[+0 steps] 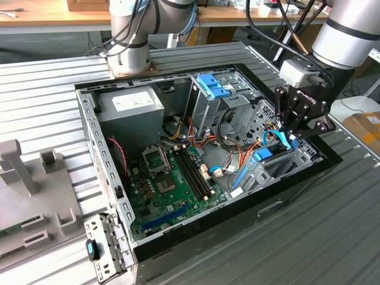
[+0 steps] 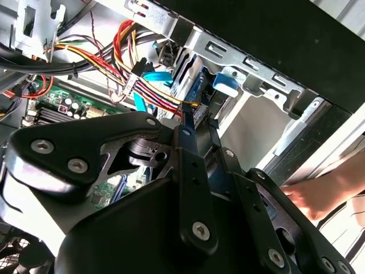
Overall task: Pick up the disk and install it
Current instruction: 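Insert the first disk wire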
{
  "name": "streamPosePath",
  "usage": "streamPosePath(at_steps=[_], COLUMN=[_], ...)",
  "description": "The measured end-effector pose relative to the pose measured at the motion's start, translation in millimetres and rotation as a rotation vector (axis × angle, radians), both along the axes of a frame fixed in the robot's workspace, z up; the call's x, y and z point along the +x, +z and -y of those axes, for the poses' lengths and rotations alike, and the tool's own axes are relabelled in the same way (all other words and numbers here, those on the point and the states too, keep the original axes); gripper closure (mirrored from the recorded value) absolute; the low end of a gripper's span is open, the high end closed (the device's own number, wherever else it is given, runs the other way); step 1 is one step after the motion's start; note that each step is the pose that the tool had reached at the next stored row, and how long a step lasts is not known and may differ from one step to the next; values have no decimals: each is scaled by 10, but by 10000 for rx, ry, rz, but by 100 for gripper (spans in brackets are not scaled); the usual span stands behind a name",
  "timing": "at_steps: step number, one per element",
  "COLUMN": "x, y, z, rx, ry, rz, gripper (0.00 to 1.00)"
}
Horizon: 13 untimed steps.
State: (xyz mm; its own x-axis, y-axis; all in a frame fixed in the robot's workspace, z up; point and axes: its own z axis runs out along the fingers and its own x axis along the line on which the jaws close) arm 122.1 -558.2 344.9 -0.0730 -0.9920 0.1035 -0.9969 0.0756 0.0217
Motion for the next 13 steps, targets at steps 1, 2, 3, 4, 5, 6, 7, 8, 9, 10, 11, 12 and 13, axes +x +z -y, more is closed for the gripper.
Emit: streamPosePath(at_steps=[1, 2, 3, 4, 5, 6, 7, 8, 9, 10, 11, 12, 13], x=[0, 0, 0, 0, 0, 0, 0, 0, 0, 0, 0, 0, 0], y=[-1, -1, -1, -1, -1, -1, -2, -2, -1, -1, -1, -1, -1], z=[0, 0, 0, 0, 0, 0, 0, 0, 0, 0, 0, 0, 0], rx=[-19, -20, -21, -21, -21, -23, -24, -26, -29, -29, -30, -31, -31], ry=[0, 0, 0, 0, 0, 0, 0, 0, 0, 0, 0, 0, 0], rz=[0, 0, 0, 0, 0, 0, 0, 0, 0, 0, 0, 0, 0], gripper=[75, 75, 75, 75, 75, 75, 75, 75, 76, 83, 83, 84, 84])
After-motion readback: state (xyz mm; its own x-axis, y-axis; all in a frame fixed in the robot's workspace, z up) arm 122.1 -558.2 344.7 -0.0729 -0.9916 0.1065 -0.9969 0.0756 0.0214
